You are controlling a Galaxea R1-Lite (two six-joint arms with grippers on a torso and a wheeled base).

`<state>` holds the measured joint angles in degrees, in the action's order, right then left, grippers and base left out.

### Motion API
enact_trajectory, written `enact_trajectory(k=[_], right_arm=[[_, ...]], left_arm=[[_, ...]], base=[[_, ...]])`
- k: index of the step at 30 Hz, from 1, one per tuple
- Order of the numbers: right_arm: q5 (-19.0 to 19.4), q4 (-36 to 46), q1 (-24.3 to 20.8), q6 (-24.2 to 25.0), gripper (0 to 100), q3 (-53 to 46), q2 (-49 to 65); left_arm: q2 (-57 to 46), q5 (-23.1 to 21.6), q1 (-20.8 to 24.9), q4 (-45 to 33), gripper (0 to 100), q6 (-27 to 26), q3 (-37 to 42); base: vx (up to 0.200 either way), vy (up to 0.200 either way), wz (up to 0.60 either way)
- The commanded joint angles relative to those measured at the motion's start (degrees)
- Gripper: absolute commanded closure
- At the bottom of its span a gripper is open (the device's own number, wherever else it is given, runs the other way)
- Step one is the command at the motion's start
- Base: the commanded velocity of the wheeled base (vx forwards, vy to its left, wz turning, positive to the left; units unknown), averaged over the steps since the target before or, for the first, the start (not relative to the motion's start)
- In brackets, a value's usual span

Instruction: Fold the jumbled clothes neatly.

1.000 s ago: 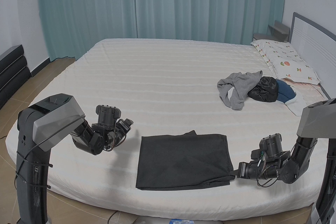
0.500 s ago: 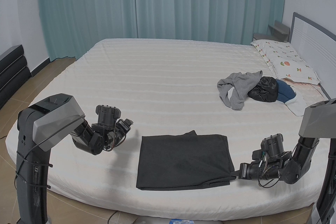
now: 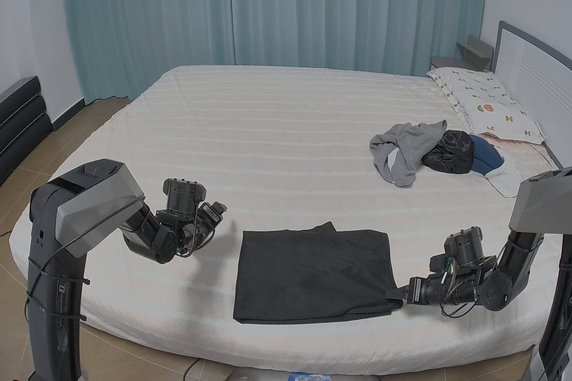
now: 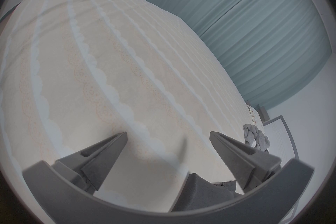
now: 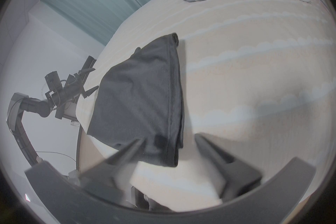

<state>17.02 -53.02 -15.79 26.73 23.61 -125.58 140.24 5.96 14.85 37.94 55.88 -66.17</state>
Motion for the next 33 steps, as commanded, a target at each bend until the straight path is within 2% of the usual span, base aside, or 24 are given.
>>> enact_trajectory(k=[1, 3, 8, 14, 22, 27, 28, 33], right_arm=[[0.3, -0.24, 1.99, 0.6, 0, 3.37, -0.11], [0.56, -0.16, 2.95, 1.83, 0, 7.24, -0.64], [0.12, -0.16, 3.39, 8.86, 0, 18.57, -7.23], [1.26, 0.99, 4.36, 13.96, 0, 28.95, -11.89], [1.79, 2.13, 4.01, 14.66, 0, 30.79, -12.41], [3.46, 2.22, 3.66, 14.75, 0, 30.97, -12.68], [3.55, 2.22, 3.66, 14.75, 100, 31.05, -12.68], [3.37, 2.13, 4.27, 14.84, 100, 30.97, -12.59]], left_arm=[[-0.06, 0.02, 0.01, 0.03, 0, 0.02, -0.01], [-0.06, 0.02, 0.01, 0.03, 0, 0.02, -0.19], [-0.06, 0.02, 0.01, 0.03, 0, 0.02, -0.19], [-0.06, 0.02, 0.01, 0.03, 0, 0.02, -0.19], [-0.06, 0.02, 0.01, 0.03, 0, 0.02, -0.19], [-0.06, 0.02, 0.01, 0.03, 0, 0.02, -0.19], [-0.06, 0.02, 0.01, 0.03, 0, 0.02, -0.19], [0.03, 0.02, 0.01, 0.03, 0, 0.02, -0.27]], base=[[0.0, 0.0, 0.0], [0.0, 0.0, 0.0], [0.0, 0.0, 0.0], [0.0, 0.0, 0.0], [0.0, 0.0, 0.0], [0.0, 0.0, 0.0], [0.0, 0.0, 0.0], [0.0, 0.0, 0.0]])
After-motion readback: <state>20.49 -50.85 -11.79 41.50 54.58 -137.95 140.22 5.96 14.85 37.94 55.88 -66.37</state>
